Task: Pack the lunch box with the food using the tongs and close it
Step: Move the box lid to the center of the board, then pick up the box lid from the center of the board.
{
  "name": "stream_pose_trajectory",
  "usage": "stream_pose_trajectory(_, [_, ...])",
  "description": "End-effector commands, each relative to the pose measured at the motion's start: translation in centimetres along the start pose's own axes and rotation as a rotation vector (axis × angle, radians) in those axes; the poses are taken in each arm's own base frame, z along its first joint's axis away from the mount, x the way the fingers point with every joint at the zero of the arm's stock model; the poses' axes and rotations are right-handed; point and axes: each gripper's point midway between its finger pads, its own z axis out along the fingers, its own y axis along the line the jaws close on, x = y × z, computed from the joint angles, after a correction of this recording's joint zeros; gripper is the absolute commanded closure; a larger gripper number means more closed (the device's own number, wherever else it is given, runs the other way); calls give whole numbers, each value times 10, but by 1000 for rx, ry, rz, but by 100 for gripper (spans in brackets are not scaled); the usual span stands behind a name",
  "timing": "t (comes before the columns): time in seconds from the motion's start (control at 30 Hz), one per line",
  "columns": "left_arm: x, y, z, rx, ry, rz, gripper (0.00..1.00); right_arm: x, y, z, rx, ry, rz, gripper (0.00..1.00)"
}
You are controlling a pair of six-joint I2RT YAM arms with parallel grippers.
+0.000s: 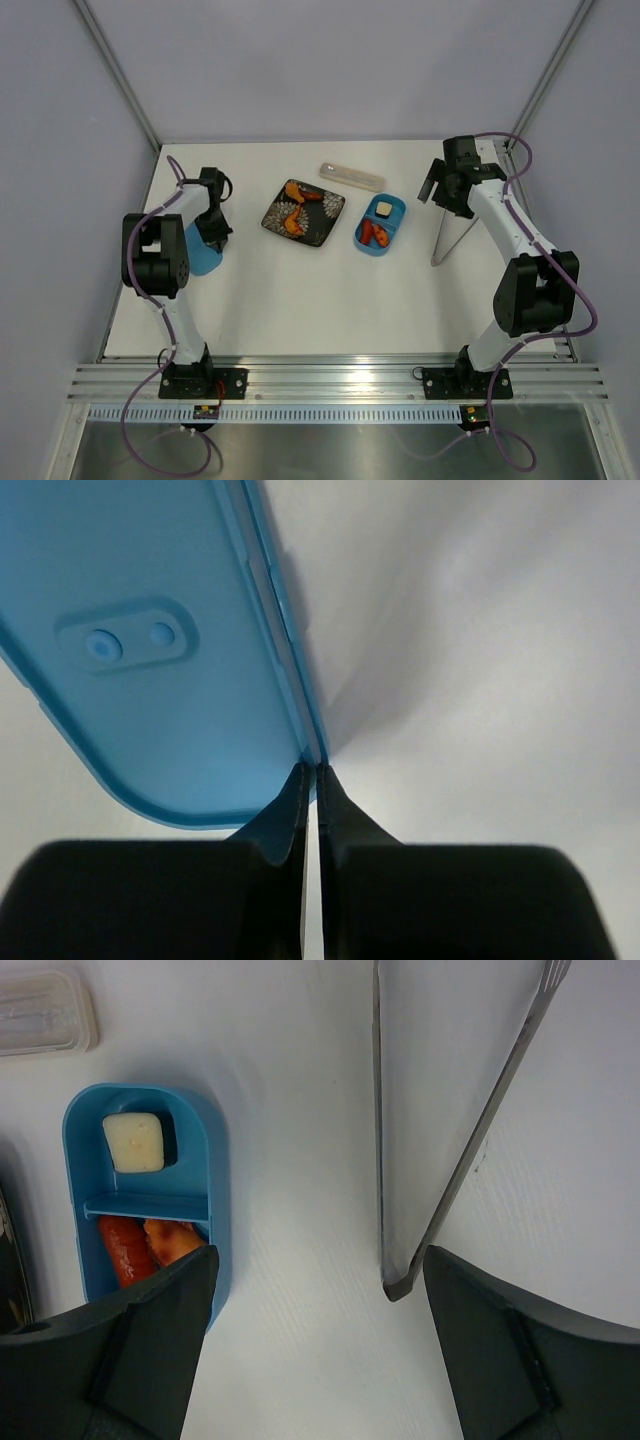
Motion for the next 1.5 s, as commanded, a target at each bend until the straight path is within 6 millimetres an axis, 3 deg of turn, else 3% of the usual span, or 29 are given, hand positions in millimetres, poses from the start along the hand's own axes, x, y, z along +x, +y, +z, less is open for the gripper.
stream_pose_trajectory(0.0, [17, -20, -25, 109, -21, 92, 100, -12, 6, -5, -27, -41, 26, 9])
stream_pose_trajectory(0.1, [36, -24, -33, 116, -11, 158, 99, -9, 4, -5, -24, -45, 31, 9])
stream_pose_trajectory(0.17, [41, -26, -41, 139, -19, 175, 92, -7, 2, -6, -23, -47, 34, 9])
stream_pose_trajectory(0.2, [45, -25, -43, 146, -15, 188, 87, -7, 2, -7, -23, -50, 36, 9])
stream_pose_trajectory(0.23, [47, -26, -45, 155, -15, 198, 67, -5, 1, -7, -21, -50, 38, 9])
stream_pose_trajectory(0.37, [41, -27, -57, 166, -42, 219, 46, -3, -3, -11, -21, -58, 42, 9])
stream_pose_trajectory(0.5, [28, -25, -63, 129, -79, 191, 40, 0, -6, -13, -18, -60, 36, 9])
stream_pose_trajectory(0.67, [13, -23, -54, 64, -122, 131, 46, 0, -8, -19, -20, -71, 30, 9])
stream_pose_trajectory(0.87, [9, -29, -36, 36, -123, 71, 51, -2, -9, -23, -22, -75, 15, 9])
stream_pose_trajectory(1.23, [25, -30, -4, -34, -66, 67, 66, -2, -9, -27, -26, -78, 21, 9])
stream_pose_trajectory(1.33, [28, -32, 1, -33, -50, 76, 78, -1, -10, -29, -25, -77, 24, 9])
stream_pose_trajectory(1.37, [30, -34, 1, -21, -41, 81, 89, -1, -11, -31, -26, -78, 24, 9])
stream_pose_trajectory(1.47, [31, -35, -8, 11, -49, 87, 100, 1, -12, -33, -27, -79, 29, 9])
